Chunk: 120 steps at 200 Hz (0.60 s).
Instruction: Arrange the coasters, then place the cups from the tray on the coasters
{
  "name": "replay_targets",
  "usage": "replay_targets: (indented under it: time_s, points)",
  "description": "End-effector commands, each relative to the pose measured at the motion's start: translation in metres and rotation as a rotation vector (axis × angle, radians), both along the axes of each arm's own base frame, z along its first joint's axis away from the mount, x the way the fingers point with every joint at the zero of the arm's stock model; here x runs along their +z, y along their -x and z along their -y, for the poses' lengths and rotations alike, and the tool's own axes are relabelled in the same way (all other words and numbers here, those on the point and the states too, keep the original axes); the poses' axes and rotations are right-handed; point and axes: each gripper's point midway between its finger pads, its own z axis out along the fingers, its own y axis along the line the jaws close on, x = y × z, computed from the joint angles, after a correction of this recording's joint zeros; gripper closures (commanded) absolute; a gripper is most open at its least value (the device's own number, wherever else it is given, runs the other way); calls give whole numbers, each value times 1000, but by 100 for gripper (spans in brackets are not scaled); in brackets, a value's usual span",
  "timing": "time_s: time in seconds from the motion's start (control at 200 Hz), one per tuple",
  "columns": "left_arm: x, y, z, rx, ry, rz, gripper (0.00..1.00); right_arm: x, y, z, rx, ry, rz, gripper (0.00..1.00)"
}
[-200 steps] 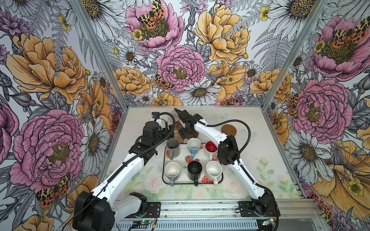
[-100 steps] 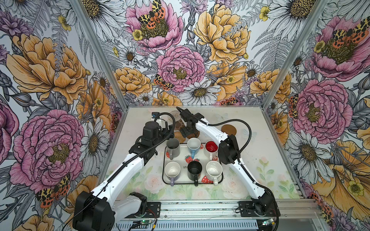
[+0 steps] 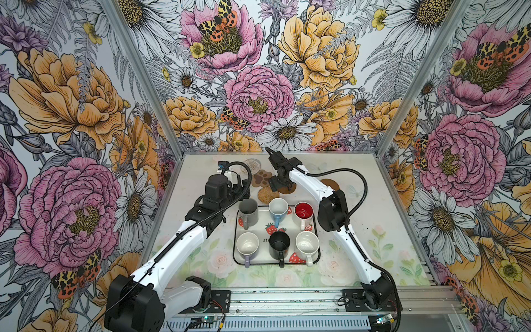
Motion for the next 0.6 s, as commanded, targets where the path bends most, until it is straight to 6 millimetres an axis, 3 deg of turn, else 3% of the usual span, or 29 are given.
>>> replay_targets:
  time_s: [0.0,0.355,0.595]
  points:
    - [-1,-1,-4,8,-23,5,5,-32,10,33,-50,91,-88,11]
    - [-3,-1,-5,9,-22,-1,5,-38,5,79,-149,91,-142,15]
    - [-3,-3,-3,7,-19,-4,5,-41,4,97,-185,97,-161,15]
